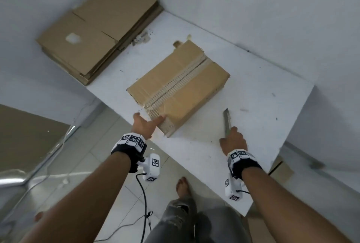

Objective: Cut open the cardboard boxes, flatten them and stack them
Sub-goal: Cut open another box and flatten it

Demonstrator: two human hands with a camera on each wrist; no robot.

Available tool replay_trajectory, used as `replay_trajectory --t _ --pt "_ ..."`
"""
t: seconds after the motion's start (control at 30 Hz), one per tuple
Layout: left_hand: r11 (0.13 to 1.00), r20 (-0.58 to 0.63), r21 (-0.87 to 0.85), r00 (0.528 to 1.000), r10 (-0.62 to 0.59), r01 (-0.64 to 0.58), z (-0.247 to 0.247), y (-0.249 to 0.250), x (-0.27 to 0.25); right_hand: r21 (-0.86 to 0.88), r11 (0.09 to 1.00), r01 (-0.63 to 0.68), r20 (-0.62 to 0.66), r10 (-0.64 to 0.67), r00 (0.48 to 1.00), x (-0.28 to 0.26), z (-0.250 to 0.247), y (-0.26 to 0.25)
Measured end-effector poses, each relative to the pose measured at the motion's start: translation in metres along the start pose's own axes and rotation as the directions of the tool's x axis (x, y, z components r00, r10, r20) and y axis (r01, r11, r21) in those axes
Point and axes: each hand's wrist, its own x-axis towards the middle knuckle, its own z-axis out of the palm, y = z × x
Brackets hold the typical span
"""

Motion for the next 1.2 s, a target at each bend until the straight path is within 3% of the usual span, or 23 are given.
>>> replay_trajectory --t 0.1,0.2,0.3,0.37,0.5,0.67,0.9,1.03,1.2 --pt "0.989 -0.132 0.077 0.982 0.134 -0.124 -0.006 0.025 0.008 0.125 0.992 0.010 -0.014 -0.008 1.000 0.002 -0.025 0.009" --pt "0.972 -0.090 0.100 0.971 0.221 -0.212 0.006 0.045 0.011 0.336 0.940 0.057 -0.073 -0.034 0.997 -0.004 -0.065 0.005" --pt "0.947 -0.013 0.184 0.962 0.271 -0.264 0.006 0.056 0.021 0.431 0.873 0.230 -0.110 -0.202 0.973 -0.009 -0.108 -0.005" --pt "0.908 0.121 0.274 0.948 0.295 -0.318 -0.005 0.060 0.026 0.402 0.841 0.362 -0.101 -0.352 0.930 -0.009 -0.133 -0.012" --pt "0.788 0.386 0.353 0.846 0.368 -0.504 -0.001 0.059 0.016 0.309 0.778 0.546 -0.036 -0.565 0.825 -0.013 -0.162 -0.043" --pt "0.877 0.292 0.089 0.854 0.431 -0.473 0.028 0.027 0.005 0.271 0.719 0.641 0.013 -0.668 0.744 -0.008 -0.145 -0.076" --pt "0.868 0.187 0.089 0.864 0.468 -0.489 0.041 0.012 0.004 0.049 0.613 0.789 0.112 -0.788 0.605 -0.003 -0.127 -0.120" --pt "0.877 0.194 0.073 0.869 0.454 -0.475 0.039 0.012 0.003 -0.119 0.562 0.819 0.227 -0.787 0.573 -0.007 -0.126 -0.143" --pt "0.881 0.187 0.056 0.872 0.453 -0.470 0.039 0.013 0.000 -0.250 0.514 0.821 0.290 -0.769 0.570 -0.011 -0.134 -0.164"
